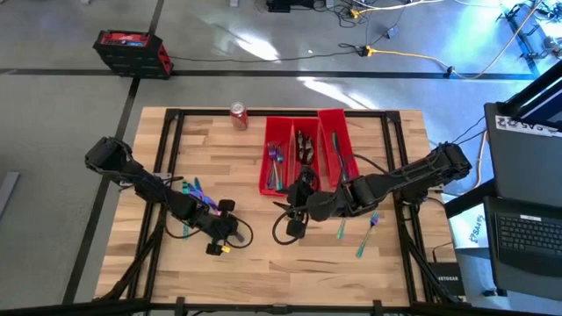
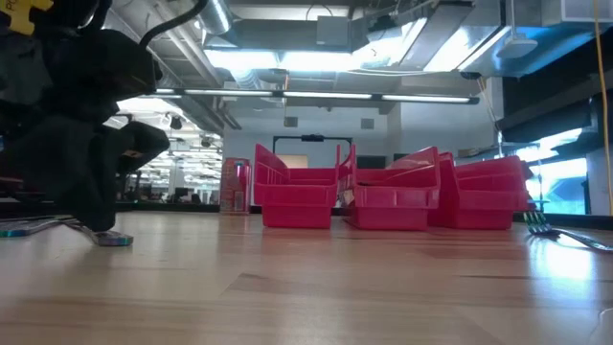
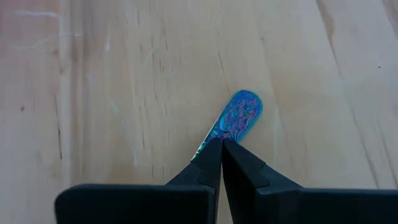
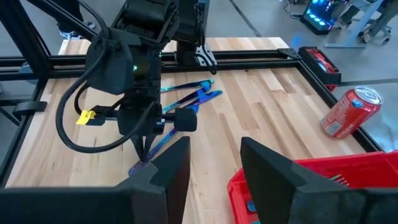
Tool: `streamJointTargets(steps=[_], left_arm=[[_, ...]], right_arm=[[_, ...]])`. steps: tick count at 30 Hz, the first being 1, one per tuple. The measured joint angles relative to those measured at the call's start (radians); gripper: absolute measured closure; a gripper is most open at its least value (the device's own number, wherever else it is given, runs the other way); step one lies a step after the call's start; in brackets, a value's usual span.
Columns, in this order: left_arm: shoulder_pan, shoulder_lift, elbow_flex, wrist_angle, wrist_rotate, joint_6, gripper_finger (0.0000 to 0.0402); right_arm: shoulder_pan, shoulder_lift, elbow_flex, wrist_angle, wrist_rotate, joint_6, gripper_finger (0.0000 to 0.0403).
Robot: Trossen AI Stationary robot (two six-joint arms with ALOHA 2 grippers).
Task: Sort silverware
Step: Put the purple table knife into the right red bin
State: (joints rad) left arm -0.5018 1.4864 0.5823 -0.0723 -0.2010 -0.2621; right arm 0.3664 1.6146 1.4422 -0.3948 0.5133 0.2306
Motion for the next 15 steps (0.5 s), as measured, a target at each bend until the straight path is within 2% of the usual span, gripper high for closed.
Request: streamJointTargets(steps=[5,15], left_arm=[[0.000,0.000,0.000,0.003,0.018,-0.005,0.0402],[0.019,0.000,0.000,0.052,0.023,-0.055,0.0402]], right_arm=[[0.000,0.000,0.000,-0.001,-0.035,-0.007,0.0276],[0.001,0.000,0.000,-0.003,-0.042,-0.008,0.0276]])
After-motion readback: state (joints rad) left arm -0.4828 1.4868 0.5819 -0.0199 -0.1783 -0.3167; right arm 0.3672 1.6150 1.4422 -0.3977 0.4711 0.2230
